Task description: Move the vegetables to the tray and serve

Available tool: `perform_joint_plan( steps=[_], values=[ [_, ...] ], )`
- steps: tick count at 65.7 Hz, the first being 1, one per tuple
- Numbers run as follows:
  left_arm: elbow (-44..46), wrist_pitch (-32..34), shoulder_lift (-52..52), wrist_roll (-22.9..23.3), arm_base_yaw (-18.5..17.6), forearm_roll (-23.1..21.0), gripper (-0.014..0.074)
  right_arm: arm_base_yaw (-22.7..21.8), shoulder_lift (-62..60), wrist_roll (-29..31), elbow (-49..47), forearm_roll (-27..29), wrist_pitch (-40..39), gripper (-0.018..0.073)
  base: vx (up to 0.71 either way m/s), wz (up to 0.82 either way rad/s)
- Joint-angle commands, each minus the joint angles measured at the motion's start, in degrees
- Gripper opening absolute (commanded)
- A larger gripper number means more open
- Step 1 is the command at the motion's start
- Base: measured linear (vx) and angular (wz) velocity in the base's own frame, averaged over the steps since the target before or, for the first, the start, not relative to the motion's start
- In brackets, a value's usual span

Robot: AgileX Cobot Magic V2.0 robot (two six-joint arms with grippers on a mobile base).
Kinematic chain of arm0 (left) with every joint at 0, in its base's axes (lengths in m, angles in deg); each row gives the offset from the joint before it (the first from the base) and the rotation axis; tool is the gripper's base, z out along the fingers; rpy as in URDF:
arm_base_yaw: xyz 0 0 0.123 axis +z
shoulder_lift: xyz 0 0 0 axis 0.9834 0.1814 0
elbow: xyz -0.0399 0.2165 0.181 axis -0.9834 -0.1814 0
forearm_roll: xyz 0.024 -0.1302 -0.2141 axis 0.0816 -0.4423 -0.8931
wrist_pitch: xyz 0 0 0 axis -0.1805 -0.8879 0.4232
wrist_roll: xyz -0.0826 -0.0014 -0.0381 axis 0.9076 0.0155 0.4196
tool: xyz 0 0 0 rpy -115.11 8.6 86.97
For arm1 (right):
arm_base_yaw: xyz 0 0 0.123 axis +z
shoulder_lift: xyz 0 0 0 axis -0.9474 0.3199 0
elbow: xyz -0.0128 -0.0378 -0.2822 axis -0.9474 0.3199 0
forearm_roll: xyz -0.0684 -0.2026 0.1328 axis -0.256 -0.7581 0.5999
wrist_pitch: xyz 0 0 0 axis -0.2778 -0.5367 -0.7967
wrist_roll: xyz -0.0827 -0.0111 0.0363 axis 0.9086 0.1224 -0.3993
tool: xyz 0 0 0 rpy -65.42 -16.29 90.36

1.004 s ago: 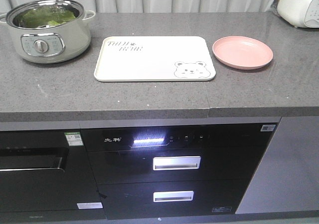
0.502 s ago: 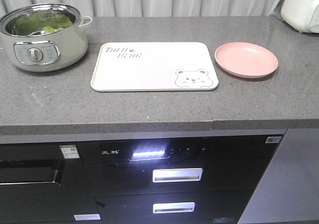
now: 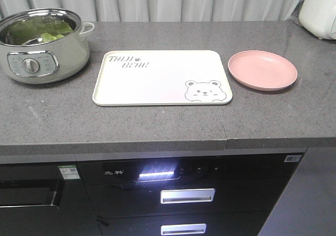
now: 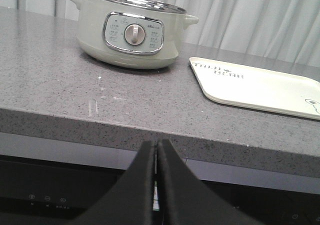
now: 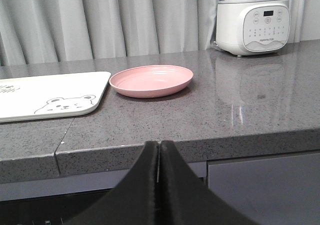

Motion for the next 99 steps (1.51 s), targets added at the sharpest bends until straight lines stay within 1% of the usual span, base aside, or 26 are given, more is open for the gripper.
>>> perform_joint_plan(
  steps=[1, 99],
  values=[
    [-1.56, 4.12, -0.09, 0.42, 0.23, -0.06, -0.0006, -0.30, -0.42, 0.18, 0.90, -0.73, -4.37, -0.0002, 0.07, 0.00],
    [-1.56, 4.12, -0.09, 0.42, 0.23, -0.06, -0.0006, -0.30, -0.42, 0.18, 0.90, -0.73, -4.40, -0.0002, 0.06, -0.01]
  ],
)
